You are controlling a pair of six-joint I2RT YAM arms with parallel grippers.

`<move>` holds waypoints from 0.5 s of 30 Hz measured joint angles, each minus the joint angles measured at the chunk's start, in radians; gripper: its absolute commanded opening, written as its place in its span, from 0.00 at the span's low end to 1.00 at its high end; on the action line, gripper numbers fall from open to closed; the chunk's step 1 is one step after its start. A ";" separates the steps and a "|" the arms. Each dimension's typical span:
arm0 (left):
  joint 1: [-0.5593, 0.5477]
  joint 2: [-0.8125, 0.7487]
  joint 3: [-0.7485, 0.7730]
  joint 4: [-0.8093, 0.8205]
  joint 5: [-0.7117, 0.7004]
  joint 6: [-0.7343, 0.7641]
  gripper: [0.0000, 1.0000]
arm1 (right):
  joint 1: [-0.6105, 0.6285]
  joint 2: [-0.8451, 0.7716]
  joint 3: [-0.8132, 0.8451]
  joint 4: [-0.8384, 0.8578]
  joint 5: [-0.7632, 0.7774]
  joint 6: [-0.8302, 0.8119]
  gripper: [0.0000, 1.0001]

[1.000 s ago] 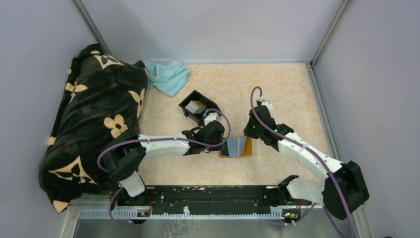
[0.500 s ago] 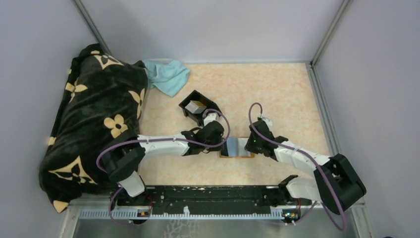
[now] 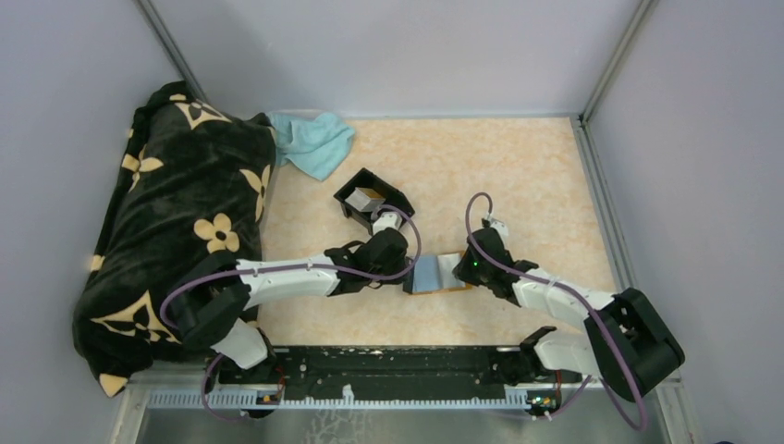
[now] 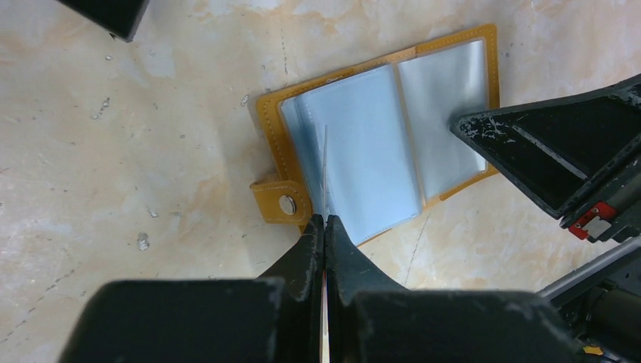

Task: Put the credit cards into the card holder
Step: Open the card holder at the center of the board.

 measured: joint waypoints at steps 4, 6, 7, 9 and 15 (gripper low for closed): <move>0.000 -0.045 -0.029 0.035 0.009 0.036 0.00 | 0.000 -0.037 -0.005 -0.031 -0.007 -0.029 0.01; 0.000 -0.070 -0.040 0.062 0.019 0.054 0.00 | 0.001 -0.053 -0.005 -0.045 -0.009 -0.042 0.02; 0.000 -0.081 -0.045 0.077 0.024 0.061 0.00 | 0.000 -0.060 -0.005 -0.050 -0.010 -0.049 0.02; 0.000 -0.102 -0.053 0.109 0.039 0.073 0.00 | 0.001 -0.069 -0.004 -0.057 -0.012 -0.060 0.03; 0.000 -0.124 -0.064 0.188 0.082 0.080 0.00 | 0.001 -0.067 0.001 -0.062 -0.029 -0.079 0.03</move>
